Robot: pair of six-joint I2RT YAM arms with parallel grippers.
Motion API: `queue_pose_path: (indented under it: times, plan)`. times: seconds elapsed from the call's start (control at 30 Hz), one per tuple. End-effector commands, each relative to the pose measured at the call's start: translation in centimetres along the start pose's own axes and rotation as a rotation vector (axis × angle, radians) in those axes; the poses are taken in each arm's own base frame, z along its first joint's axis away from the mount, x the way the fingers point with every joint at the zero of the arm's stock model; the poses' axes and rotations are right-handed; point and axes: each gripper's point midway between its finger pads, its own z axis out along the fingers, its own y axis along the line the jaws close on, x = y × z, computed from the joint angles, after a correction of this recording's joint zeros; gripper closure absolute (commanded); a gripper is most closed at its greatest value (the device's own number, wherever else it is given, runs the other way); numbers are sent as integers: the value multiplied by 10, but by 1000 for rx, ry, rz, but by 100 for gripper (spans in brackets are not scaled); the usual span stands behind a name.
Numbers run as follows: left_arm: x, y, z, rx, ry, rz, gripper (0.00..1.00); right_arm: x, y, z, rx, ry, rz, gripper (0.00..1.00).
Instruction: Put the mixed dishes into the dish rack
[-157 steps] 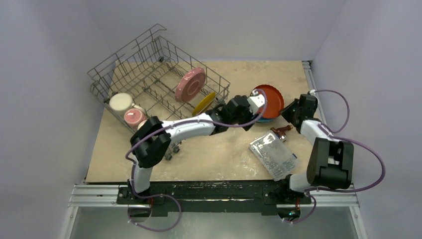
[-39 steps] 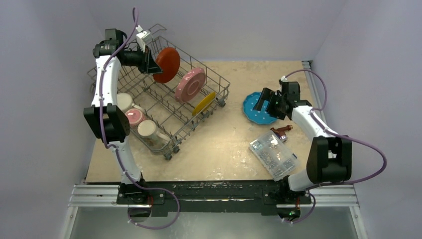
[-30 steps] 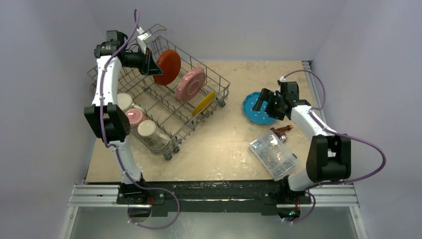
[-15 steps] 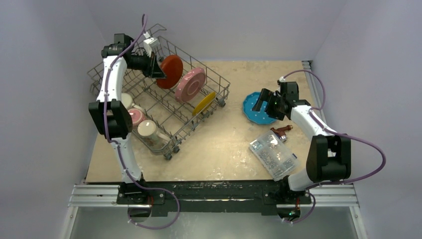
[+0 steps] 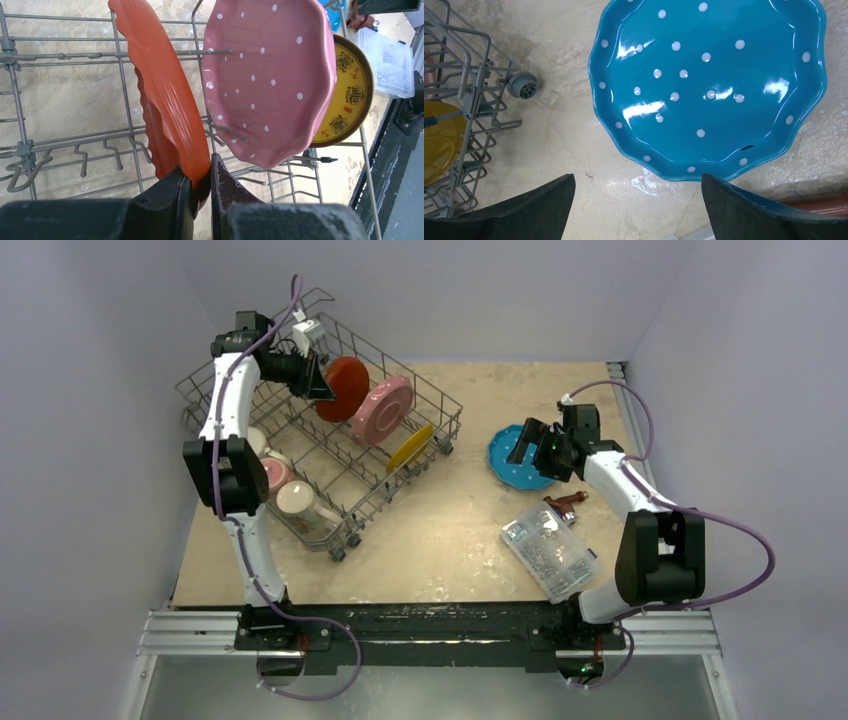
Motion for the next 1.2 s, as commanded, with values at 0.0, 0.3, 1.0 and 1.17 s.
queue_pose_path:
  times: [0.0, 0.3, 1.0, 1.17]
  plan:
    - [-9, 10, 2, -44, -19, 21, 90, -15, 10, -4, -30, -42, -28, 1]
    - [-14, 7, 10, -87, -5, 39, 47, -13, 11, -8, -38, -51, -36, 1]
    - [-92, -98, -116, -366, -330, 28, 12, -26, -34, -18, 179, -245, 148, 1]
    - [-96, -157, -130, -262, -560, -10, 12, -36, -52, -11, 165, -273, 243, 1]
